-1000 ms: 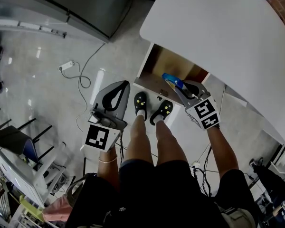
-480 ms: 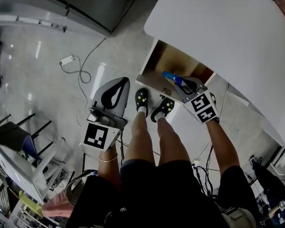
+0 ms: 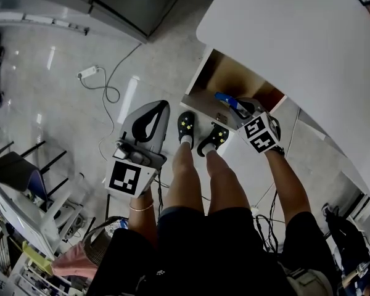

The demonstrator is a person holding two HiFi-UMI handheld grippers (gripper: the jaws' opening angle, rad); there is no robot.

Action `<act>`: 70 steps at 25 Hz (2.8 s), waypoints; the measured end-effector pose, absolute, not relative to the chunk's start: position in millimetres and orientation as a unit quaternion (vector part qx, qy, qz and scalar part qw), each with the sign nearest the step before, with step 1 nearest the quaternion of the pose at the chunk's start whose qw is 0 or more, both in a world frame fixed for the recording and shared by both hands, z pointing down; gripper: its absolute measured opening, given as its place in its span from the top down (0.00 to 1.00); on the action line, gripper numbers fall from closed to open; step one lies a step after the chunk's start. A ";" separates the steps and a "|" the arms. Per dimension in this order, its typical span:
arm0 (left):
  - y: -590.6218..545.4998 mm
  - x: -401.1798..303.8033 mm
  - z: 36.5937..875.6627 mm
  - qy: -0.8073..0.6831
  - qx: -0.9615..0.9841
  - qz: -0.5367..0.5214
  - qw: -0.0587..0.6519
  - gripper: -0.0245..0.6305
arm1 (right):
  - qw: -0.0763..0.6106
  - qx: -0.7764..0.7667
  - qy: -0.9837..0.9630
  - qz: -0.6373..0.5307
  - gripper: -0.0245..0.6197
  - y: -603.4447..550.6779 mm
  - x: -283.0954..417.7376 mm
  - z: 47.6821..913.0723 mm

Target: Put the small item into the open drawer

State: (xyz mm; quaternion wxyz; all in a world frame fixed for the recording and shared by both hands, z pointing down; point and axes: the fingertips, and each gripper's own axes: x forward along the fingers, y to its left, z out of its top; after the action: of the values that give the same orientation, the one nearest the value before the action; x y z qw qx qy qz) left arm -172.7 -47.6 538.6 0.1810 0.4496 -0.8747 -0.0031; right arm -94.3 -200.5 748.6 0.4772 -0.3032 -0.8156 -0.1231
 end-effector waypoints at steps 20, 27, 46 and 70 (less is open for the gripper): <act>-22.7 -177.6 547.6 -0.887 0.420 -0.008 0.193 0.96 | 0.521 -0.319 -0.770 -0.184 0.81 -195.3 -104.6 798.3; -14.1 -177.8 547.5 -0.890 0.411 -0.010 0.195 0.96 | 0.543 -0.338 -0.740 -0.210 0.81 -191.2 -101.1 811.4; -4.9 -175.5 555.3 -0.892 0.403 -0.010 0.204 0.96 | 0.553 -0.323 -0.740 -0.205 0.79 -182.3 -105.8 829.8; -17.9 -187.2 525.0 -0.884 0.429 -0.012 0.184 0.96 | 0.501 -0.298 -0.793 -0.178 0.74 -175.4 -126.8 762.1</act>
State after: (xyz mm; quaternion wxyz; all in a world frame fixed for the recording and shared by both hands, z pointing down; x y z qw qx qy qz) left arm -187.2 -17.9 525.0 0.1838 0.4291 -0.8843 -0.0122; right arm -126.8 -175.4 762.1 0.5007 -0.2976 -0.7932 -0.1776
